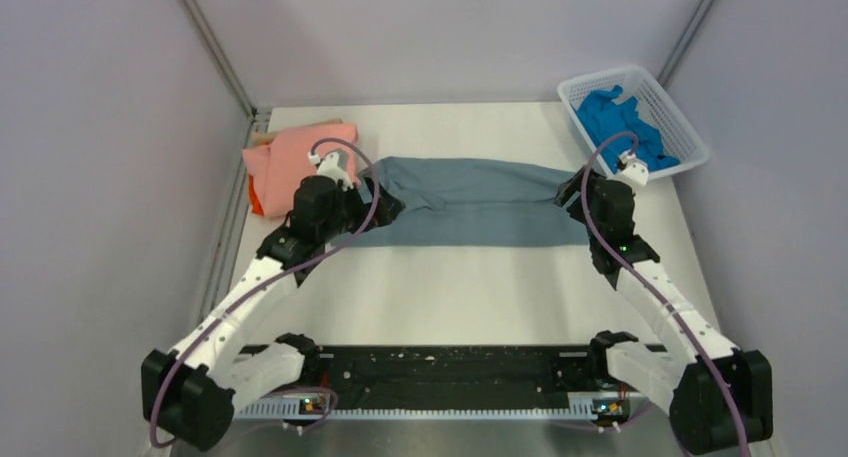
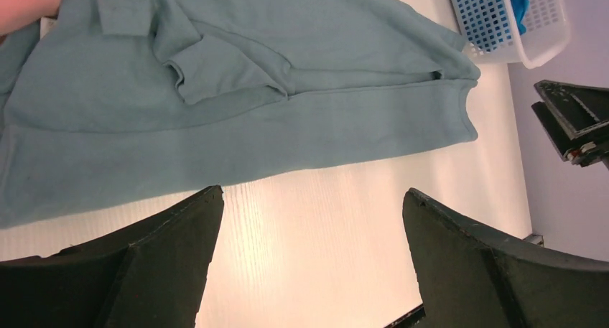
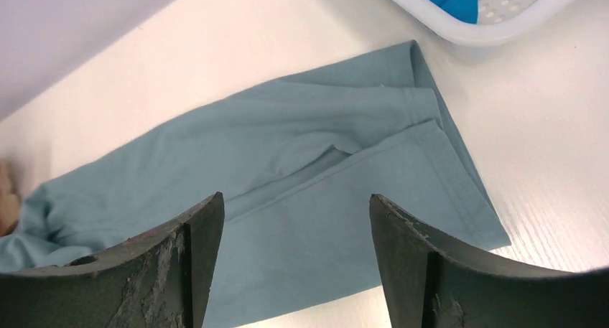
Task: Fold and stack the t-shirts
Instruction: Rotate the tshirt 90 degrees
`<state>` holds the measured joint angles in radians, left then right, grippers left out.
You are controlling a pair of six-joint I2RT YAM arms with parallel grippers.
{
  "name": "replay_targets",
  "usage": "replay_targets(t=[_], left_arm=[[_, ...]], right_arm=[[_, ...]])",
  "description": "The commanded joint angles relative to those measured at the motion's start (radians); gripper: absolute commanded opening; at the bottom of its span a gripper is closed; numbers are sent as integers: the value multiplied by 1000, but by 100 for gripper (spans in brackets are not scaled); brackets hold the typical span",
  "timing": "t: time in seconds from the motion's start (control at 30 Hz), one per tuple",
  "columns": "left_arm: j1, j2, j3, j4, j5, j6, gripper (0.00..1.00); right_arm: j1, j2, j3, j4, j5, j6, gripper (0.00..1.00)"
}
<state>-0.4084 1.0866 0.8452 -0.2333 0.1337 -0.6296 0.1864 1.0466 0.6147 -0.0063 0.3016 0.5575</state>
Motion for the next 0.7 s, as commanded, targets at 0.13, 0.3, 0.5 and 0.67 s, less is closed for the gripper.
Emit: replay_targets(t=[0.13, 0.3, 0.5, 0.67], left_arm=[[-6, -149, -228, 85, -35, -67, 99], [-6, -4, -239, 164, -15, -88, 99], [-5, 275, -140, 182, -56, -75, 99], [-4, 485, 12, 124, -50, -63, 97]], right_arm=[[-10, -140, -89, 106, -110, -13, 75], [-10, -30, -50, 124, -175, -10, 75], [-10, 166, 30, 131, -267, 8, 75], [-10, 264, 68, 89, -394, -4, 72]])
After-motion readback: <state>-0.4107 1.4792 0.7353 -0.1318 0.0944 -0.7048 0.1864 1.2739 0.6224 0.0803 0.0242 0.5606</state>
